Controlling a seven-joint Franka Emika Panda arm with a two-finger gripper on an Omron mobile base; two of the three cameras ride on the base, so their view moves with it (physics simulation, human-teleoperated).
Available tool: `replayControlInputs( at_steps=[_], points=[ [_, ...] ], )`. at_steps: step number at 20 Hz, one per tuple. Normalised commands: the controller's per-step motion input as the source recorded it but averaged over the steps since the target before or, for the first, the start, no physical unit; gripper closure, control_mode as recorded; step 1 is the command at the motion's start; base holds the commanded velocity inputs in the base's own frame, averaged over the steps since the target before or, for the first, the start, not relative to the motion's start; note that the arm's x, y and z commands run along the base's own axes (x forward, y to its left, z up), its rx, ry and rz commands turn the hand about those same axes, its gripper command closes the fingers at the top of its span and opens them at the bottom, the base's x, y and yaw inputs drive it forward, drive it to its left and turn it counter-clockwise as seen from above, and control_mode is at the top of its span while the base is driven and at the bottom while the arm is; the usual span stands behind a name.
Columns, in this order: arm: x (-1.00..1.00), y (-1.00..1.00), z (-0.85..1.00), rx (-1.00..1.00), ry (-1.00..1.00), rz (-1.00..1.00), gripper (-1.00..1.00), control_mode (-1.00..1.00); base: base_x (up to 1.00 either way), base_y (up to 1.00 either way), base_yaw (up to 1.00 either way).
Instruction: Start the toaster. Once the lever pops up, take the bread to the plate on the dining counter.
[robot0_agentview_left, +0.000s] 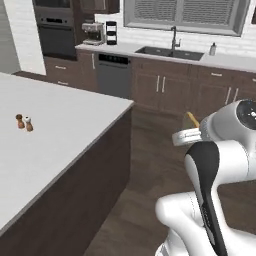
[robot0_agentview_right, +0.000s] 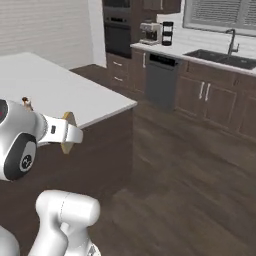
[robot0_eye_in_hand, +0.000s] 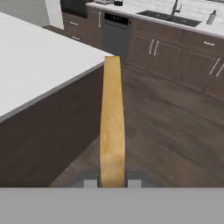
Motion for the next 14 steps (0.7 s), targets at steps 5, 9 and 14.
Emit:
replayControlInputs(
  at_steps=[5, 9, 14],
  points=[
    [0.00, 0.00, 0.00, 0.00, 0.00, 0.00, 1.00, 1.00, -0.03, 0.00, 1.00],
    [0.00, 0.00, 0.00, 0.00, 0.00, 0.00, 1.00, 1.00, -0.18, 0.00, 0.95],
    [0.00, 0.00, 0.00, 0.00, 0.00, 0.00, 1.00, 1.00, -0.08, 0.26, 0.69]
  ],
)
